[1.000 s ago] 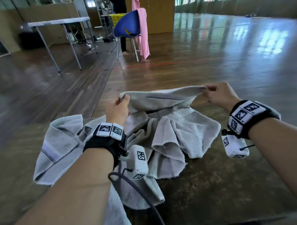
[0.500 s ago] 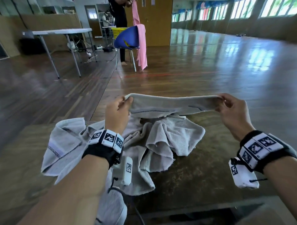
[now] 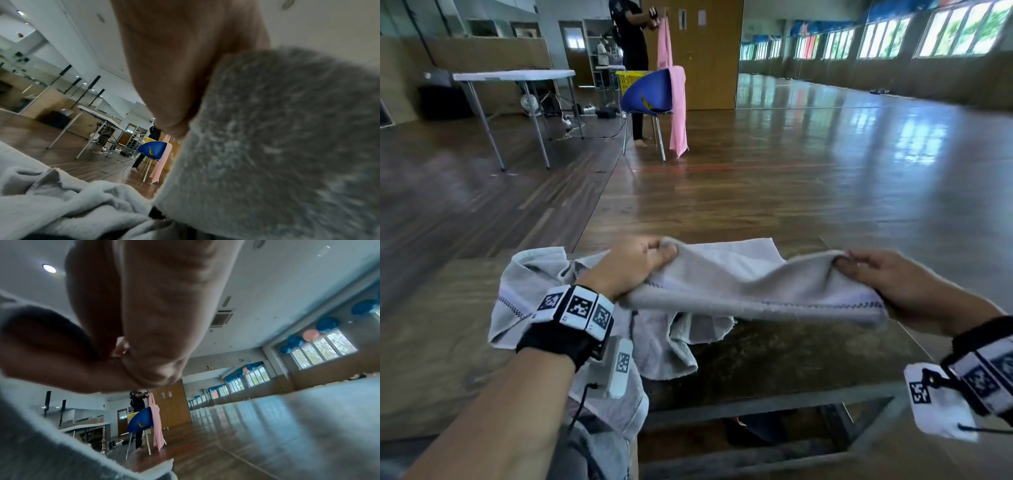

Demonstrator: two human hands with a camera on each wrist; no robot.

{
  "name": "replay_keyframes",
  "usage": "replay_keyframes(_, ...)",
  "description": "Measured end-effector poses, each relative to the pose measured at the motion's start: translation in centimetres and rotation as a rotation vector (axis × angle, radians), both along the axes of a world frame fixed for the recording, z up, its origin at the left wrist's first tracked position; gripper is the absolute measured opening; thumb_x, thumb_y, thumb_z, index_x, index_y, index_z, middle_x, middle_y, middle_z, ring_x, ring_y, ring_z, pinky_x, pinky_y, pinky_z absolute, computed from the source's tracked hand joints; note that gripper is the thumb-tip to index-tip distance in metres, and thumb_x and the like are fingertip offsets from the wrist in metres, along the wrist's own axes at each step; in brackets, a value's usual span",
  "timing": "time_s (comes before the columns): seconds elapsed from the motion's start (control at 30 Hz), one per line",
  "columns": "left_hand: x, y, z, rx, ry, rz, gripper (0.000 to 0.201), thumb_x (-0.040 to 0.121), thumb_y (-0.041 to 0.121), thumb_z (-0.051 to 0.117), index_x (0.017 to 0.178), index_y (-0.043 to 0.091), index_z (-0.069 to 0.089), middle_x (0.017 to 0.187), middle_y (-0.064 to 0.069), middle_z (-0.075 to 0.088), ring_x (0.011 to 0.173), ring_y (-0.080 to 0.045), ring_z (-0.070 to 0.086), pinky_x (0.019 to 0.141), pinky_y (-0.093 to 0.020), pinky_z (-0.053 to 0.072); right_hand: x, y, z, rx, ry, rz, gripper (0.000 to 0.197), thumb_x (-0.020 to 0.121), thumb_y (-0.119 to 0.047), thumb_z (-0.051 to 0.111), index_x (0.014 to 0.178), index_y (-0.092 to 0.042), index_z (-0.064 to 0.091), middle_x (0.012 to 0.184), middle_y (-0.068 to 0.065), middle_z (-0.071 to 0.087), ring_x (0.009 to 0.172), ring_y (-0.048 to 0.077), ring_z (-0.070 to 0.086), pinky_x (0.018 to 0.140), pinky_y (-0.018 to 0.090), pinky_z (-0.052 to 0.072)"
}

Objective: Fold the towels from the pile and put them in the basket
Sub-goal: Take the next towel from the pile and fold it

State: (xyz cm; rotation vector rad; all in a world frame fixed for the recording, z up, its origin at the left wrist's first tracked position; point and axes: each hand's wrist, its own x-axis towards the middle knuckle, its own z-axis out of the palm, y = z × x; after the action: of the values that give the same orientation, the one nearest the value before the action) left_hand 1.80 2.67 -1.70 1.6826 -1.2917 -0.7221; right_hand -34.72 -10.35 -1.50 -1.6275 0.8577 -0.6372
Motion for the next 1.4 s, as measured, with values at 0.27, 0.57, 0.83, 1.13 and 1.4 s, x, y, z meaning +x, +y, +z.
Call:
replay_keyframes(0.27, 0.1, -1.9, -3.4, 0.31, -0.425, 0.072, 0.034, 0.097, 0.033, 0.06, 0.071, 0.011, 0.057, 0.05, 0.004, 0.044, 0.036, -0.003, 0.04, 0.04, -0.018, 0.03, 1.4, 0.1, -8.4, -0.059, 0.237, -0.301, 0.021, 0.098, -0.026, 0.065, 0.088, -0.012, 0.076, 0.079, 0.012, 0.076, 0.065, 0.018, 0.065, 0.065, 0.035, 0.049)
replay_keyframes(0.57, 1.1, -4.5, -5.6, 0.06, -0.475, 0.371, 0.048, 0.1, 0.028, 0.054, 0.059, 0.013, 0.033, 0.056, -0.001, 0.036, 0.053, -0.019, 0.036, 0.049, -0.032, 0.024, 6.4, -4.6, -10.1, -0.299, 0.315, -0.388, 0.028, 0.097, -0.03, 0.064, 0.069, -0.022, 0.063, 0.062, -0.006, 0.057, 0.061, 0.016, 0.053, 0.054, 0.028, 0.039)
replay_keyframes(0.83, 2.6, -5.4, -7.6, 0.199, -0.282, 0.27, 0.037, 0.101, 0.032, 0.053, 0.083, 0.0, 0.059, 0.067, -0.011, 0.044, 0.054, -0.017, 0.038, 0.054, -0.03, 0.028, 8.9, -8.4, -12.3, -0.141, 0.348, -0.324, 0.019, 0.096, -0.027, 0.068, 0.082, -0.013, 0.071, 0.074, -0.002, 0.064, 0.064, 0.01, 0.056, 0.053, 0.013, 0.044)
replay_keyframes(1.13, 2.4, -6.0, -6.5, 0.161, -0.148, 0.329, 0.049, 0.096, 0.026, 0.061, 0.055, 0.012, 0.038, 0.038, 0.008, 0.036, 0.036, -0.008, 0.036, 0.041, -0.021, 0.029, 8.6, -8.6, -10.2, -0.19, 0.36, -0.358, 0.035, 0.097, -0.031, 0.065, 0.088, 0.002, 0.07, 0.075, 0.007, 0.059, 0.069, 0.021, 0.053, 0.066, 0.037, 0.047)
replay_keyframes(1.4, 1.9, -2.6, -0.8, 0.269, 0.358, 0.129, 0.009, 0.087, 0.008, 0.068, 0.09, 0.0, 0.067, 0.084, -0.017, 0.059, 0.078, -0.028, 0.056, 0.067, -0.036, 0.046, 3.3, -3.5, -4.0, 0.22, -0.166, -0.145, 0.029, 0.086, -0.019, 0.066, 0.097, 0.007, 0.072, 0.088, 0.019, 0.074, 0.072, 0.025, 0.073, 0.059, 0.032, 0.061)
